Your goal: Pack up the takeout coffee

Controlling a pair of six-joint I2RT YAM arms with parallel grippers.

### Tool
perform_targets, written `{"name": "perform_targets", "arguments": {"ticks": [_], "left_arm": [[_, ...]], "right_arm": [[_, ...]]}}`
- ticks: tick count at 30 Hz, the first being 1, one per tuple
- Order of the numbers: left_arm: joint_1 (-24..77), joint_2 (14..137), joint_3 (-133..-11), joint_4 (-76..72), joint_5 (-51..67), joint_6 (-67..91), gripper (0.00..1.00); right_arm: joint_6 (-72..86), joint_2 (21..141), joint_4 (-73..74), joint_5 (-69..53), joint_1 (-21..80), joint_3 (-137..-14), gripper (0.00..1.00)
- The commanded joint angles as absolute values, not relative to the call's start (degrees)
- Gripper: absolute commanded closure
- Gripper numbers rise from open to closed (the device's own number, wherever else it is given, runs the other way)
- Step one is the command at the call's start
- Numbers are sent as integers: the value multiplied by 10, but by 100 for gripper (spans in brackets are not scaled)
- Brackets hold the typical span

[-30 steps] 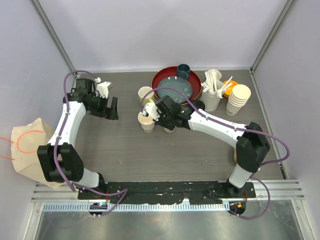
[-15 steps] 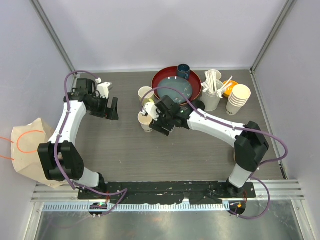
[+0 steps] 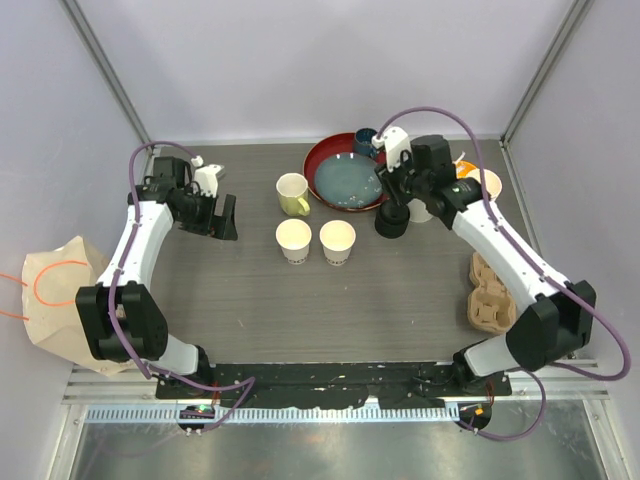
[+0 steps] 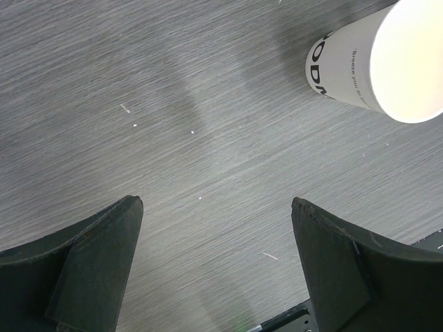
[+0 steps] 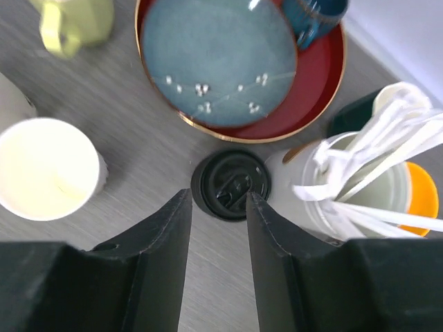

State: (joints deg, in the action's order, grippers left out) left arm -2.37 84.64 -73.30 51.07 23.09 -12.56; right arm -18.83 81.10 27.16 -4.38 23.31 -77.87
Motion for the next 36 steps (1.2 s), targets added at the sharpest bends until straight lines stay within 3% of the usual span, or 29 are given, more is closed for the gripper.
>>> {"name": "perform_targets", "arguments": {"ticks": [1, 9, 12, 19, 36], "left_arm": [[-25, 846, -743, 512, 238, -134, 7], [-26, 845, -736, 512, 228, -143, 7], [-25, 847, -736, 510, 229, -142, 7], [-25, 847, -736, 511, 229, -139, 7], [-26, 851, -737, 512, 229, -139, 7]], "right_arm": [[-252, 859, 275, -13, 237, -745, 58], [-357, 930, 308, -3, 236, -763, 54], [-381, 954, 321, -7, 236, -786, 66], [-401, 1006, 374, -3, 236, -821, 55], [-403, 1053, 399, 39, 236, -848, 60]]}}
